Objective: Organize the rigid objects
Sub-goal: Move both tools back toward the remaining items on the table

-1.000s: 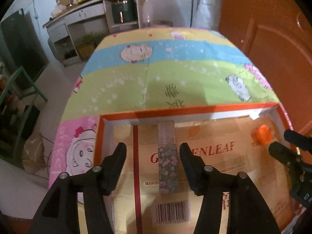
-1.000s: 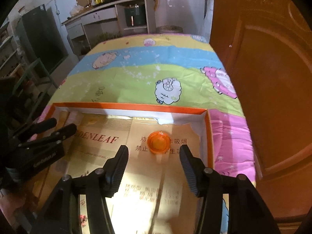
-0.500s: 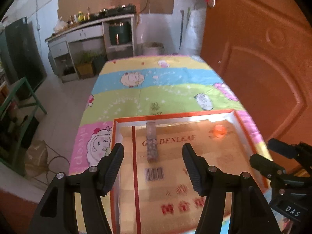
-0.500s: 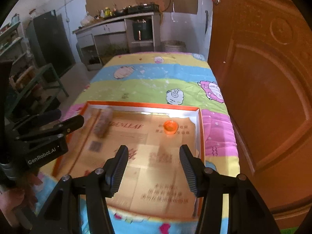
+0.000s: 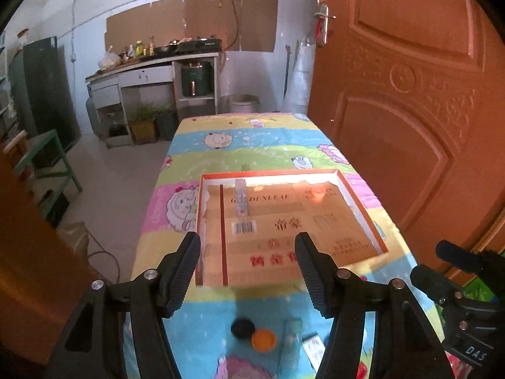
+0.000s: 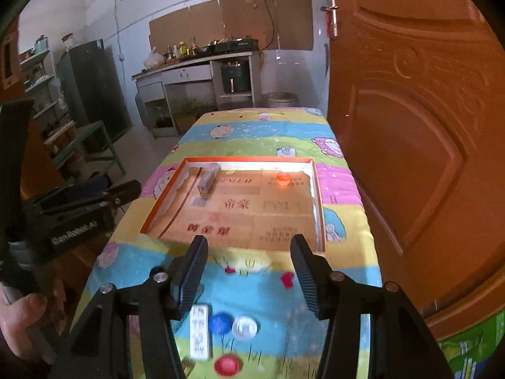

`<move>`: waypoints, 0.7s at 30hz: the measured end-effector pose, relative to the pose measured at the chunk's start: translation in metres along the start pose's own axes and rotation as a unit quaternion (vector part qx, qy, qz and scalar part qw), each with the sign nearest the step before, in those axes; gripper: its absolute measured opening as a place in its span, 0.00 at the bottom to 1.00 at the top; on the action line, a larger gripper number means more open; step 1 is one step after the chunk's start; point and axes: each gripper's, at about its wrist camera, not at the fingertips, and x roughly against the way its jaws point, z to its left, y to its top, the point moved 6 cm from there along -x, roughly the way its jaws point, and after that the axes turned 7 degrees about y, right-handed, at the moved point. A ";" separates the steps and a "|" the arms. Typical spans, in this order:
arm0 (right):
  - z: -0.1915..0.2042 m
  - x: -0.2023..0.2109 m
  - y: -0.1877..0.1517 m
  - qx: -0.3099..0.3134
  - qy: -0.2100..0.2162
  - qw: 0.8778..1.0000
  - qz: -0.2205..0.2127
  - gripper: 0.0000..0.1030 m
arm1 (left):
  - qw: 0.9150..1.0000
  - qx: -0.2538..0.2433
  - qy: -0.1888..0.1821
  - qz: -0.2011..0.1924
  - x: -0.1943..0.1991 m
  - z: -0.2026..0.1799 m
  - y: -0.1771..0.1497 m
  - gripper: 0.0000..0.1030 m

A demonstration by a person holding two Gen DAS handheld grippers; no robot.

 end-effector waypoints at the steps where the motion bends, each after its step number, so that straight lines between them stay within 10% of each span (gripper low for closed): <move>1: 0.001 0.006 -0.007 -0.002 -0.003 1.000 -0.004 0.53 | 1.000 0.002 -0.002 -0.002 0.007 0.002 -0.005 0.62; 21: 0.009 0.049 -0.113 0.009 -0.022 1.000 -0.011 0.53 | 0.999 -0.014 -0.046 0.019 0.061 -0.032 -0.144 0.62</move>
